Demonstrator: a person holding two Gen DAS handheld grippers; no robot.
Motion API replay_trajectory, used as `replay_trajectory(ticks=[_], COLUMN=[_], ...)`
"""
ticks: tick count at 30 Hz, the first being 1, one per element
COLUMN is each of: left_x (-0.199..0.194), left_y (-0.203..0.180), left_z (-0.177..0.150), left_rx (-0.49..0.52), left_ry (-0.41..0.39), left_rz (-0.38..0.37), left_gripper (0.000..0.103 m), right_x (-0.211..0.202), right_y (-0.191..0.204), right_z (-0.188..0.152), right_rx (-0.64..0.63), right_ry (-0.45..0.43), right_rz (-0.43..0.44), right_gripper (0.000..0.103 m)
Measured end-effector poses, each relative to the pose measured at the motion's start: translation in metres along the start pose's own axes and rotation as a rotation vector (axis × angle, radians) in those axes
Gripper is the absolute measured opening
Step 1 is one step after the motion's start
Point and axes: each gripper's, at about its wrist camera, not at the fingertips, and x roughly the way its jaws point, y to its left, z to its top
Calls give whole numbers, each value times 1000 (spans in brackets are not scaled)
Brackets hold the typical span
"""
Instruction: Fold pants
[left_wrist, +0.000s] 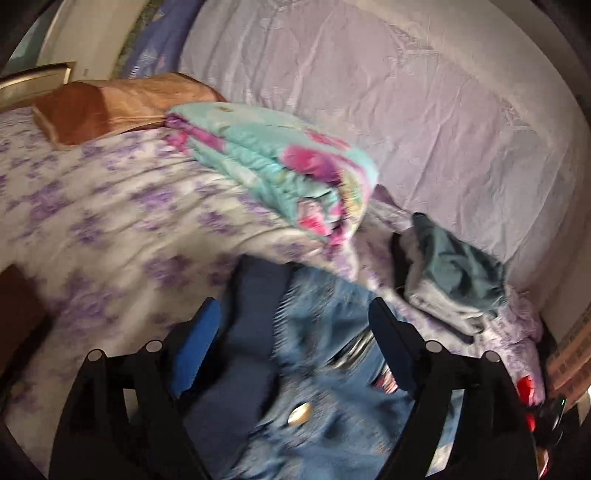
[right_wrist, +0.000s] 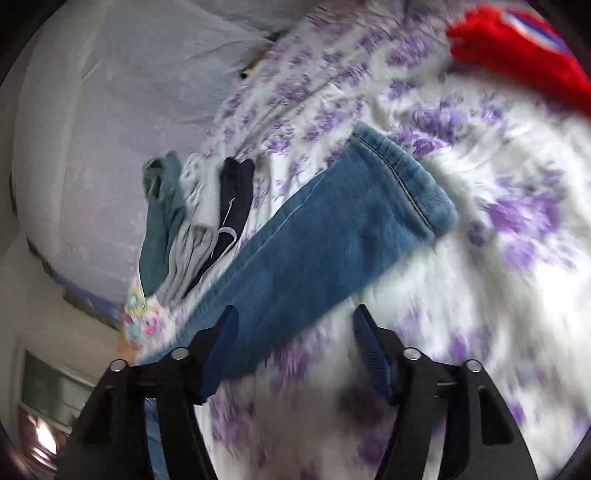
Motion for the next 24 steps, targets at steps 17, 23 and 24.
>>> replay_trajectory(ticks=[17, 23, 24], left_x=[-78, -52, -52], left_y=[77, 51, 48], left_z=[-75, -78, -78], left_rx=[-209, -87, -84], left_ry=[241, 231, 222], left_rz=[-58, 52, 68], left_gripper=[81, 69, 42], right_x=[-4, -7, -8], right_y=[-18, -15, -15], right_z=[17, 13, 12], right_rx=[-49, -63, -60], right_ry=[-56, -90, -94], right_rz=[-81, -98, -92], right_gripper=[16, 17, 17])
